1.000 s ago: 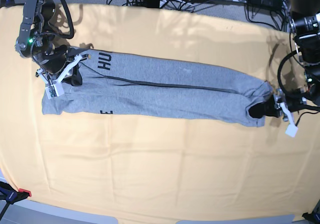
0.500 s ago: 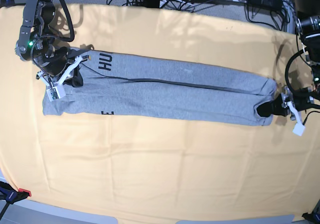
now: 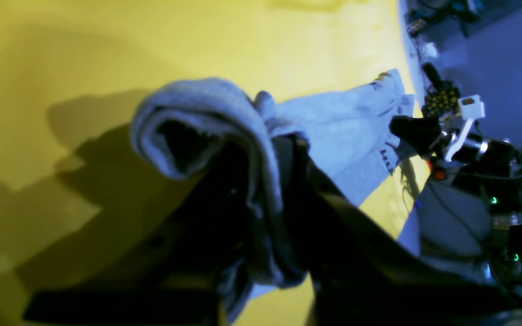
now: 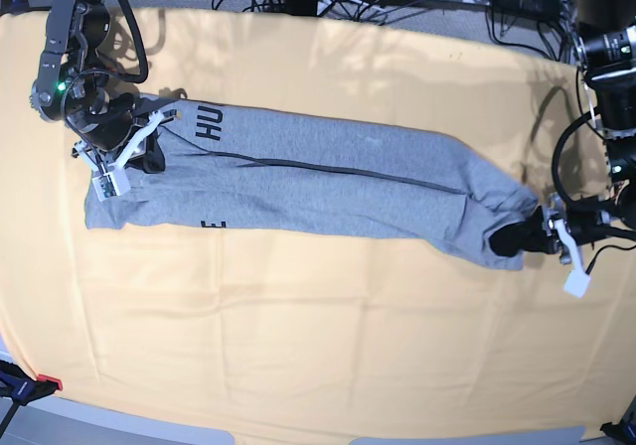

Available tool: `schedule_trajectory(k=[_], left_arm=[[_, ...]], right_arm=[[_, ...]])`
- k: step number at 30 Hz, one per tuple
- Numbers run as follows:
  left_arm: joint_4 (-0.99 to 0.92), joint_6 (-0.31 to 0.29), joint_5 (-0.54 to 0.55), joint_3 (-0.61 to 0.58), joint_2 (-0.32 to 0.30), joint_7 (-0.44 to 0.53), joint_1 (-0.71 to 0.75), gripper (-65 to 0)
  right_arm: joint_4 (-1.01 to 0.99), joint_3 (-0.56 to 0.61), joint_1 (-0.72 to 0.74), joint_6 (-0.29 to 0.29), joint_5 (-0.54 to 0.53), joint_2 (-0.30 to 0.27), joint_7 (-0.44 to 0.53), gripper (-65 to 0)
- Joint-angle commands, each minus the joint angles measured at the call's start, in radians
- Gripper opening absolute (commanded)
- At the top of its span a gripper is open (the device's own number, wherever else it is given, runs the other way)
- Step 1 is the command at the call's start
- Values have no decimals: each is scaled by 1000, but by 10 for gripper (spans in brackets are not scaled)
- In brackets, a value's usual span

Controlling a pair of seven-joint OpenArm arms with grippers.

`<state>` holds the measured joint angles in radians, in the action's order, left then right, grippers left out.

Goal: Layout the t-shirt on the table in an organized manner, then fold the t-shirt properly
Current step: 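Fold the held end over toward the right gripper with the left gripper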

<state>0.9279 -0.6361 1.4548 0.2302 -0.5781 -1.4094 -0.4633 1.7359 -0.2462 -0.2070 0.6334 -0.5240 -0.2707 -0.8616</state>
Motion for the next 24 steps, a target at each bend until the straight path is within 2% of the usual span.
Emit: schedule_trajectory(k=[1,9,18,20,24], left_arm=[[42,1,29,6,-10,13,-21,-650],[199,1,29,5,110,13,55,-650],[204,-24,29,5,269,13,84,-650],[204,-57,29,5,303,13,84,-650],[204,-62,29,5,376,13,87,-650]], right_arm=[[8,-2,8,6,0,-9,-6,-650],[8,-2,8,5,0,-9,-6,-650],[8,-2,8,6,0,-9,-6,-650],[8,-2,8,6,0,-9,-6,-650],[8,-2,8,6,0,-9,-6,-650]])
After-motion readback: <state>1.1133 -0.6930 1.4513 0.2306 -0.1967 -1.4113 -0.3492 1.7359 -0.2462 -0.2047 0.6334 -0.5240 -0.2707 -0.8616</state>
